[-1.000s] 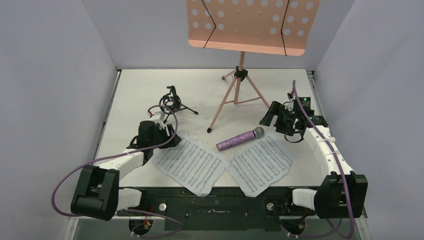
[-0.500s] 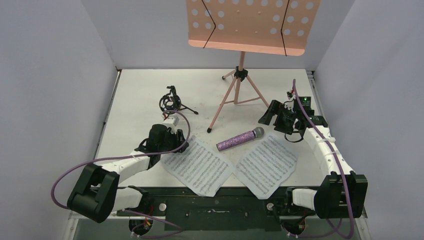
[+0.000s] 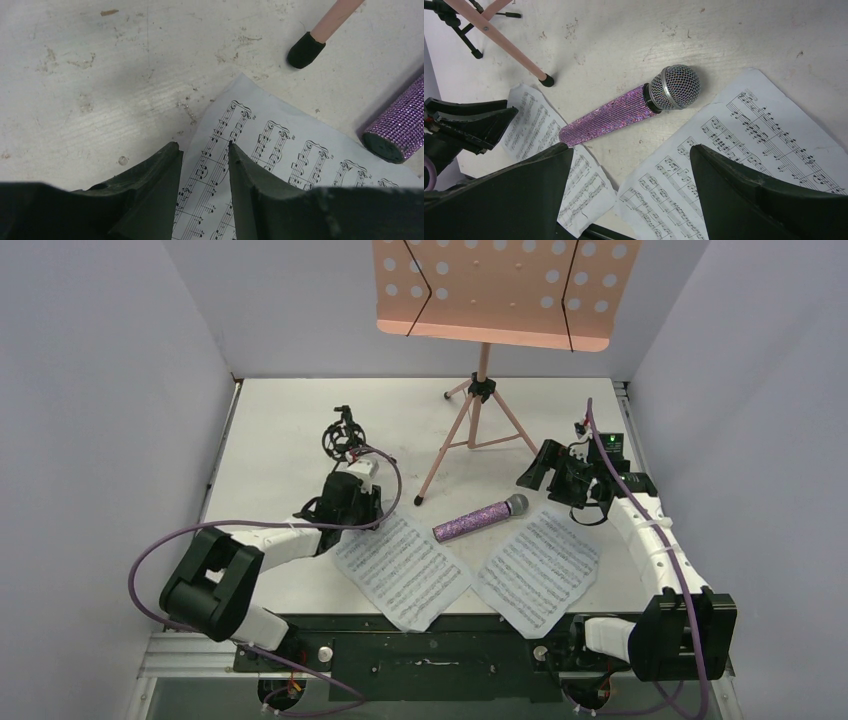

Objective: Set up the instrument practice props

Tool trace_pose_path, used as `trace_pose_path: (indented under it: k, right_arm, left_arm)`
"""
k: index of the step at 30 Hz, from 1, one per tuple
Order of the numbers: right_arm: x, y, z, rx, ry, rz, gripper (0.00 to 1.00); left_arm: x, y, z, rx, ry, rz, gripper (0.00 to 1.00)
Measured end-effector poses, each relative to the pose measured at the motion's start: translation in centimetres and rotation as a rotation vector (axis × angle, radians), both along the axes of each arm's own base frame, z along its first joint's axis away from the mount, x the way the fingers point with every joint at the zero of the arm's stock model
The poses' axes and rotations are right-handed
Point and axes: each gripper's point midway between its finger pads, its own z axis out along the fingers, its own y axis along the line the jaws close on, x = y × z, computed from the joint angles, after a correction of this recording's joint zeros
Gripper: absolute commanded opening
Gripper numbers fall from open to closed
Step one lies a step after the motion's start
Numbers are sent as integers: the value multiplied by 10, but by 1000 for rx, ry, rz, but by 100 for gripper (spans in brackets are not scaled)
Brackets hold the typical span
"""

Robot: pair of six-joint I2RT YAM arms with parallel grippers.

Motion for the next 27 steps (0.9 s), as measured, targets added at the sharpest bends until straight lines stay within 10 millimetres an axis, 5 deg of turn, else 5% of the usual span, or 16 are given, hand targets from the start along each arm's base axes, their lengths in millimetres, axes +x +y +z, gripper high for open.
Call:
trace_pose_path:
  k: [10,18,27]
  right_arm:
    - [-1,1,4,4,-12,4,90]
    - [-1,2,7,10,-22,10,90]
    - [3,11,30,33,-126,52,90]
  left_arm:
    - [15,-13,7,28,-34,-73,0]
    - [9,-23,28,10,-80,-168,0]
    - [-7,-29,90,-28,-229,-291,0]
